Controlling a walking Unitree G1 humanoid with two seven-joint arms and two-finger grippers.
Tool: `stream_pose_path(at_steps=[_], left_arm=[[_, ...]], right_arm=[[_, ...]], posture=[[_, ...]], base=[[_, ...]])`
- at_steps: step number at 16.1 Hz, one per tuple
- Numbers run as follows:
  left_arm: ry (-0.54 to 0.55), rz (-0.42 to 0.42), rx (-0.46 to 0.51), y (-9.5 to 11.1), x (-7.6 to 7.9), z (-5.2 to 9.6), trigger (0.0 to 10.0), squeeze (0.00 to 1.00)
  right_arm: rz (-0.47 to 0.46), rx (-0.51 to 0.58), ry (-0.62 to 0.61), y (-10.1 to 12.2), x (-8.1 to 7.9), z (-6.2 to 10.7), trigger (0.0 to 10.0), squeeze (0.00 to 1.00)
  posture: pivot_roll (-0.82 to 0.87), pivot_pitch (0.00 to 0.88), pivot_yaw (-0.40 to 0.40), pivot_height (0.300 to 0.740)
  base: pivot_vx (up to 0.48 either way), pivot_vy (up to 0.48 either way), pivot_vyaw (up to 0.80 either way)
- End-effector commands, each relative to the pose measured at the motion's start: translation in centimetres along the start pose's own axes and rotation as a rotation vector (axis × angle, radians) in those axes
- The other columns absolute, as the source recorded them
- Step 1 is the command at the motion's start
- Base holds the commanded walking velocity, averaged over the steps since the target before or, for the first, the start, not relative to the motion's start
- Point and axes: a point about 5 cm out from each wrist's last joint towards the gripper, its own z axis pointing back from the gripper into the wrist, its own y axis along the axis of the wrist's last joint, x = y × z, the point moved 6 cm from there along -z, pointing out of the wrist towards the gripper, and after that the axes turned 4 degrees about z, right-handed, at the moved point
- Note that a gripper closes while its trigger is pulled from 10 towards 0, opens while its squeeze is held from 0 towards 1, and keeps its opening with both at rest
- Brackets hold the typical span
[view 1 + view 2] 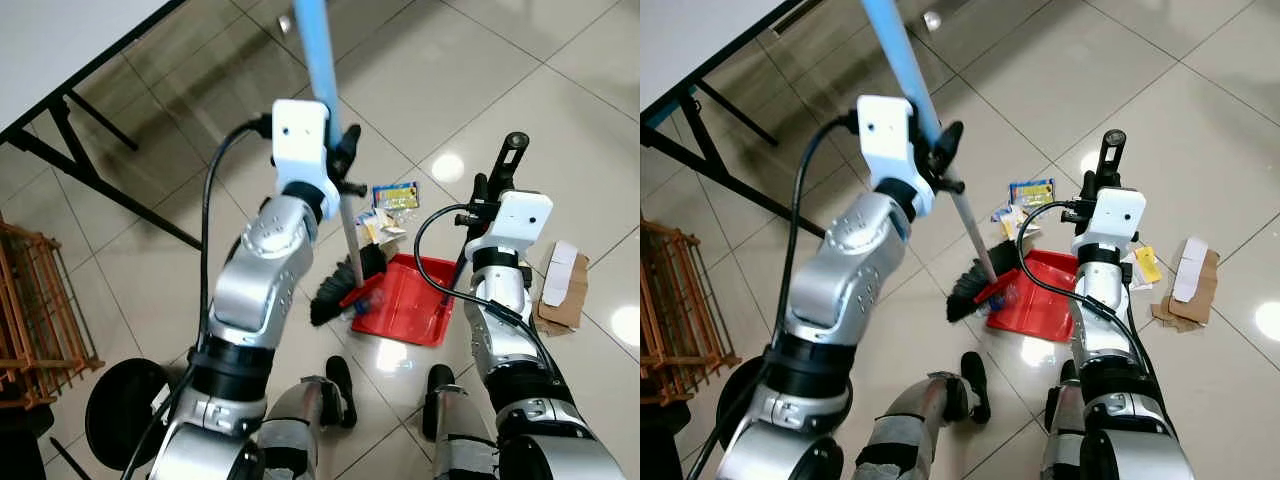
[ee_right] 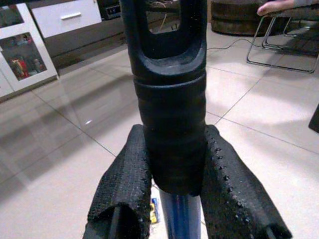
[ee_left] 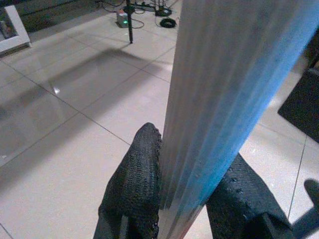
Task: Sweep floor
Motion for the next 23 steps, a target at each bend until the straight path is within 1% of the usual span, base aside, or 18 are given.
stream_pose_path(at_steps=[1, 3, 4, 5, 6, 7, 9, 10, 11, 12, 14, 15, 16, 17, 18, 20, 21, 23], left_arm=[[-0.131, 0.182, 0.017, 1.4, 4.7, -0.8, 10.0, 0.0], [-0.121, 0.218, 0.024, 2.1, 4.6, -1.1, 10.0, 0.0], [-0.089, 0.288, 0.039, 3.2, 4.3, -1.7, 10.0, 0.0], [-0.077, 0.266, 0.047, 3.5, 4.2, -1.9, 10.0, 0.0], [-0.068, 0.223, 0.046, 3.4, 4.0, -1.9, 10.0, 0.0], [-0.009, 0.293, 0.022, 2.7, 3.2, -2.1, 10.0, 0.0], [0.012, 0.34, 0.018, 2.8, 3.1, -2.3, 10.0, 0.0], [0.028, 0.4, 0.01, 2.9, 3.1, -2.4, 10.0, 0.0], [0.047, 0.425, 0.013, 3.2, 2.8, -2.5, 10.0, 0.0], [0.052, 0.414, 0.033, 3.7, 2.5, -2.6, 10.0, 0.0], [0.042, 0.4, 0.128, 7.0, 2.1, -2.8, 10.0, 0.0], [0.024, 0.393, 0.157, 8.0, 2.2, -2.9, 10.0, 0.0], [-0.026, 0.332, 0.232, 11.0, 2.6, -2.9, 10.0, 0.0], [-0.036, 0.321, 0.251, 11.7, 2.6, -2.9, 10.0, 0.0], [-0.047, 0.288, 0.304, 14.0, 2.2, -2.8, 10.0, 0.0], [-0.047, 0.234, 0.35, 16.2, 1.5, -2.6, 10.0, 0.0], [-0.043, 0.18, 0.388, 17.8, 0.9, -2.4, 10.0, 0.0], [-0.037, 0.123, 0.428, 19.7, 0.0, -1.9, 10.0, 0.0]], right_arm=[[-0.067, -0.156, 0.025, -3.7, -2.2, 2.1, 10.0, 0.0], [-0.084, -0.165, 0.011, -3.9, -2.4, 2.3, 10.0, 0.0], [-0.087, -0.167, 0.024, -3.9, -3.3, 2.5, 10.0, 0.0], [-0.071, -0.161, 0.048, -3.9, -4.0, 2.7, 10.0, 0.0], [-0.054, -0.154, 0.07, -3.8, -4.5, 2.9, 10.0, 0.0], [-0.089, -0.176, 0.08, -4.2, -5.2, 3.4, 10.0, 0.0], [-0.111, -0.187, 0.088, -4.4, -5.8, 3.8, 10.0, 0.0], [-0.118, -0.187, 0.099, -4.4, -6.4, 4.0, 10.0, 0.0], [-0.124, -0.187, 0.106, -4.4, -6.9, 4.2, 10.0, 0.0], [-0.128, -0.185, 0.113, -4.3, -7.3, 4.3, 10.0, 0.0], [-0.147, -0.191, 0.114, -4.4, -7.5, 4.5, 10.0, 0.0], [-0.157, -0.197, 0.111, -4.5, -7.5, 4.5, 10.0, 0.0], [-0.17, -0.2, 0.11, -4.5, -7.7, 4.6, 10.0, 0.0], [-0.172, -0.199, 0.11, -4.4, -7.8, 4.6, 10.0, 0.0], [-0.177, -0.199, 0.11, -4.4, -7.8, 4.5, 10.0, 0.0], [-0.18, -0.201, 0.111, -4.4, -7.9, 4.4, 10.0, 0.0], [-0.182, -0.201, 0.114, -4.4, -7.9, 4.3, 10.0, 0.0], [-0.182, -0.199, 0.114, -4.3, -7.7, 4.0, 10.0, 0.0]], posture=[[0.16, 0.328, 0.291, 0.74], [0.16, 0.325, 0.288, 0.74], [0.16, 0.323, 0.287, 0.74], [0.16, 0.322, 0.286, 0.74], [0.16, 0.326, 0.288, 0.74], [0.16, 0.331, 0.289, 0.74], [0.16, 0.332, 0.288, 0.74], [0.16, 0.334, 0.29, 0.74], [0.15, 0.335, 0.29, 0.74], [0.15, 0.335, 0.29, 0.74], [0.16, 0.325, 0.29, 0.74], [0.16, 0.324, 0.29, 0.74], [0.15, 0.317, 0.287, 0.74], [0.15, 0.317, 0.287, 0.74], [0.15, 0.306, 0.282, 0.74], [0.15, 0.297, 0.278, 0.74], [0.15, 0.288, 0.273, 0.74], [0.14, 0.271, 0.26, 0.74]], base=[[0.0, 0.0, 0.0], [0.0, 0.0, 0.0], [0.0, 0.0, 0.0], [0.0, 0.0, 0.0], [0.0, 0.0, 0.0], [0.0, 0.0, 0.0], [0.0, 0.0, 0.0], [0.0, 0.0, 0.0], [0.0, 0.0, 0.0], [0.0, 0.0, 0.0], [0.0, 0.0, 0.0], [0.0, 0.0, 0.0], [0.0, 0.0, 0.0], [0.0, 0.0, 0.0], [0.0, 0.0, 0.0], [0.0, 0.0, 0.0], [0.0, 0.0, 0.0], [0.0, 0.0, 0.0]])
